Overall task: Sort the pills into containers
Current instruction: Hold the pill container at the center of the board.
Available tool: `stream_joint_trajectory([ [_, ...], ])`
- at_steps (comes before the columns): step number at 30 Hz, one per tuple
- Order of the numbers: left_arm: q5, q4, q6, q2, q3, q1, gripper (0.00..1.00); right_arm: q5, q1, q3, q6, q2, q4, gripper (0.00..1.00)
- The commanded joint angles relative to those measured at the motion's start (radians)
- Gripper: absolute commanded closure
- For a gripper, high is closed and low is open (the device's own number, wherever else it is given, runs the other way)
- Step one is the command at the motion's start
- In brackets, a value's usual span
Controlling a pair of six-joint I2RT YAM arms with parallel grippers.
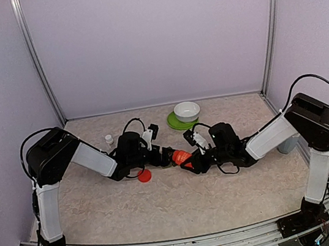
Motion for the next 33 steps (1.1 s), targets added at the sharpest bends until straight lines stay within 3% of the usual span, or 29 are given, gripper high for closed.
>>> stream_joint_trajectory([
  [1, -0.007, 0.007, 0.013, 0.019, 0.018, 0.007, 0.01, -0.01, -0.01, 0.045, 0.007, 0.024, -0.008, 0.81],
  [33, -0.021, -0.003, 0.028, 0.074, 0.039, 0.019, 0.02, -0.001, -0.011, 0.113, 0.012, 0.021, -0.153, 0.82],
])
